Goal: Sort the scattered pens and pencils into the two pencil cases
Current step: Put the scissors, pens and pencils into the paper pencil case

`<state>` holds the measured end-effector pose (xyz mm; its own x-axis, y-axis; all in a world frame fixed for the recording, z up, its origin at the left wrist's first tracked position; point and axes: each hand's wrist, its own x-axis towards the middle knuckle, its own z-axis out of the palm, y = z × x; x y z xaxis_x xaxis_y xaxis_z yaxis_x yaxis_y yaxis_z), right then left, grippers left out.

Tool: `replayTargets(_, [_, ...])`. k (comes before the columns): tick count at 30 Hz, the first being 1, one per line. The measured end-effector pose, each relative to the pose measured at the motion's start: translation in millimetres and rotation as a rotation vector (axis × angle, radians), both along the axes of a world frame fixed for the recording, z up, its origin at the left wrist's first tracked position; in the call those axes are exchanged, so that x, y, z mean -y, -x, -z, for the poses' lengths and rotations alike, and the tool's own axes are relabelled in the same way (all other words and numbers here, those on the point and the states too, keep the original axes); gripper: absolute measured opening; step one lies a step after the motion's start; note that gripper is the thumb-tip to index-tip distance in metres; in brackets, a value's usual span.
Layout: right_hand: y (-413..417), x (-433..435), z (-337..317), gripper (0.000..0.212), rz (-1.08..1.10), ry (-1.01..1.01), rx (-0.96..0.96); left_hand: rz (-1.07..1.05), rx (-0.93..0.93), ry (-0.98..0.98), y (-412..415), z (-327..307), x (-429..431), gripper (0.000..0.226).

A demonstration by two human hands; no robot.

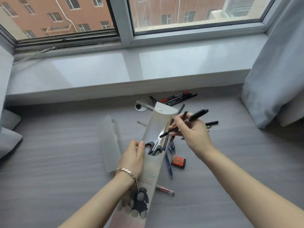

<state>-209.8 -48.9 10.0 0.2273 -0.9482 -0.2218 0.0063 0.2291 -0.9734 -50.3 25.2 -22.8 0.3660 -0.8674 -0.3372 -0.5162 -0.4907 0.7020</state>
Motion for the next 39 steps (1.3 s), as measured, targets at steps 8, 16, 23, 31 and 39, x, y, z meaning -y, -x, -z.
replayTargets(8, [-17, -3, -8, 0.018, 0.126, 0.011, 0.192, -0.035, 0.025, -0.001, -3, -1, 5, 0.028])
replayTargets(16, [-26, -10, 6, 0.012, 0.009, -0.318, 0.263, 0.060, 0.018, 0.034, 3, -3, 0, 0.028])
replayTargets(23, [-35, -29, 15, 0.013, -0.224, -0.224, -0.207, 0.068, 0.003, 0.044, 6, -1, -4, 0.023])
replayTargets(31, [-35, -4, 8, 0.015, 0.075, -0.239, -0.110, 0.081, 0.011, 0.040, 11, 0, -1, 0.025])
replayTargets(39, [-37, -32, 11, 0.058, -0.009, 0.028, -0.363, -0.005, -0.024, 0.058, 14, -4, 5, 0.026])
